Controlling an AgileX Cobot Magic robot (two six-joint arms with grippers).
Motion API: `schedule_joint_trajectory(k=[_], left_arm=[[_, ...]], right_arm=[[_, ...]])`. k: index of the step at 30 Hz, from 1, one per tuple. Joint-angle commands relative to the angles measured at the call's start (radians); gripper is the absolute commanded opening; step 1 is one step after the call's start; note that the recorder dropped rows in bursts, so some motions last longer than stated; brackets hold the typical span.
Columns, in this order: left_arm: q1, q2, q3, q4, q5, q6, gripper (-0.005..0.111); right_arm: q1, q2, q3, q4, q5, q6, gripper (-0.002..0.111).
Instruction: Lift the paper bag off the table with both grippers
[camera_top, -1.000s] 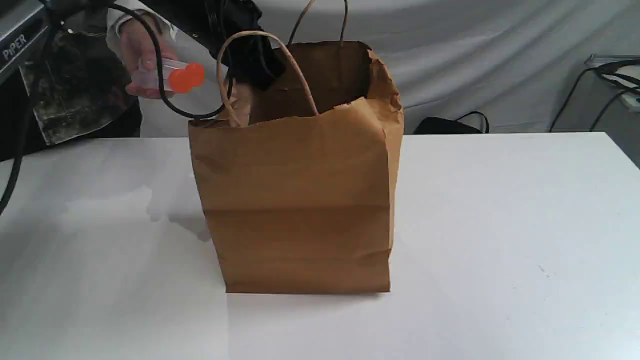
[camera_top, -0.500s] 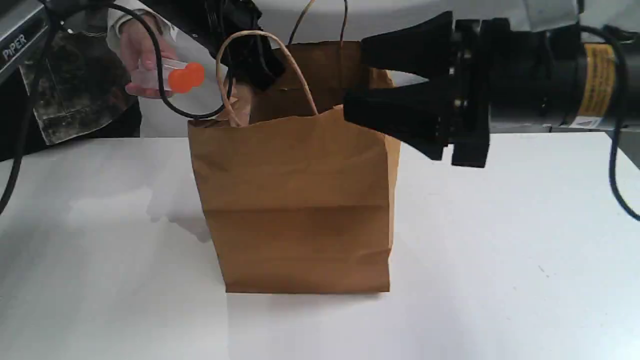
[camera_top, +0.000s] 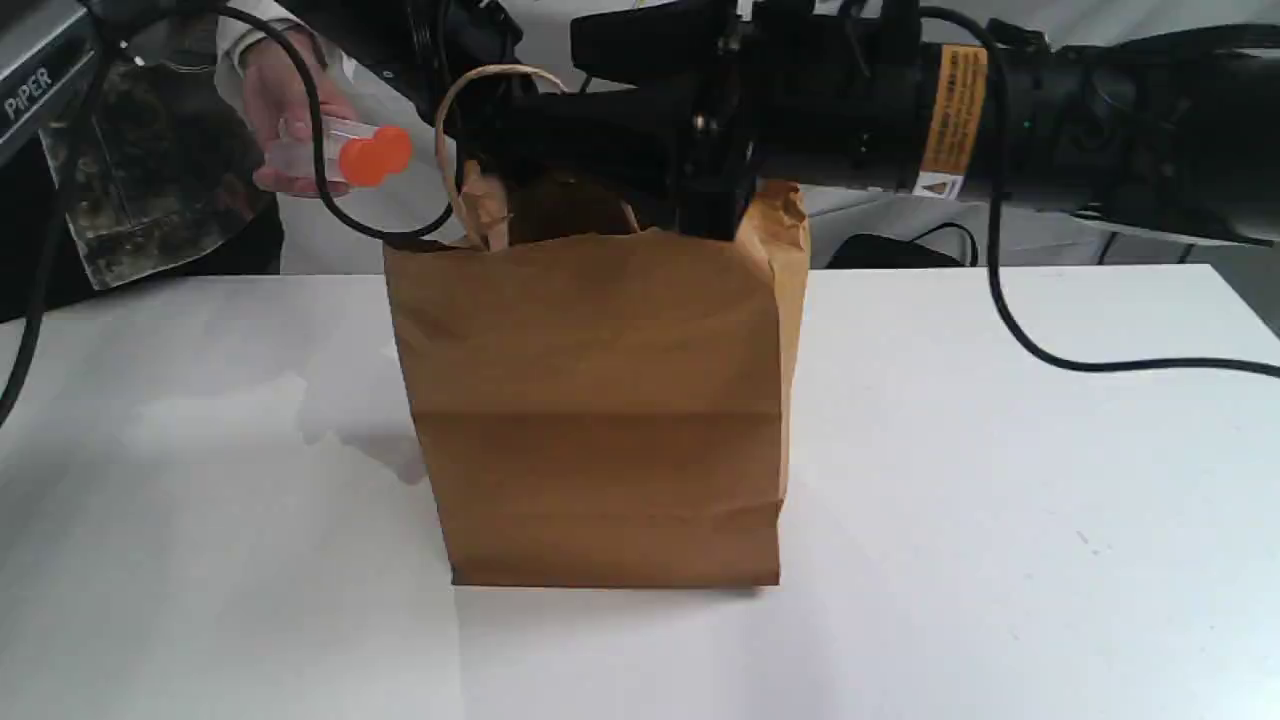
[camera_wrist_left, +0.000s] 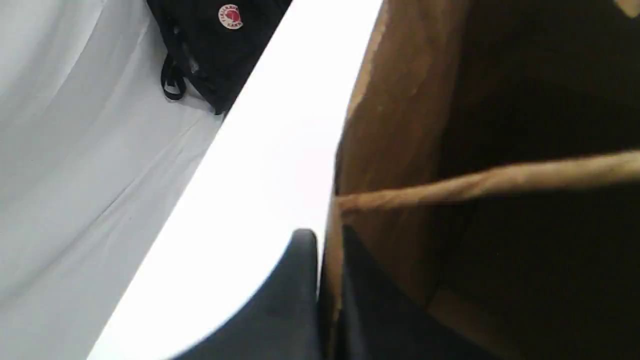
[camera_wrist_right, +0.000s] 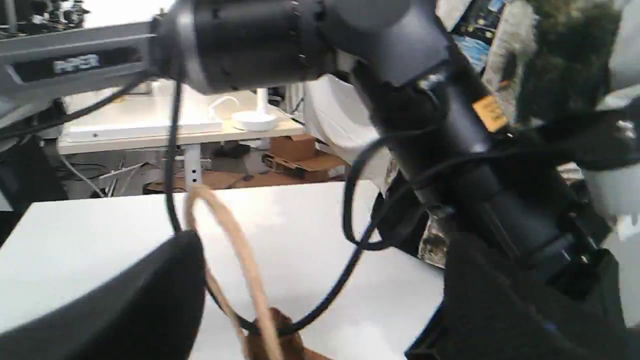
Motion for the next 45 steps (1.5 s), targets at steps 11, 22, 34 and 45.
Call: schedule_joint_trajectory(k=[11, 22, 34, 45], left_arm=[[0.000, -0.024, -0.033, 0.040, -0.052, -0.309, 0.000], [0.026, -0.058, 0.006, 0.147, 0.070, -0.552, 0.000], [0.031, -0.120, 0.385, 0.113, 0.070, -0.398, 0.000], [0.078, -0.120, 0.418, 0.093, 0.070, -0.352, 0.000]], right_arm=[[0.012, 0.008, -0.012, -0.179, -0.004, 0.072, 0.000], [0.071, -0.061, -0.103, 0.093, 0.074, -0.089, 0.000], [0.084, 0.078, -0.365, 0.066, 0.273, -0.050, 0.000], [0.084, 0.132, -0.390, 0.068, 0.290, -0.078, 0.000]])
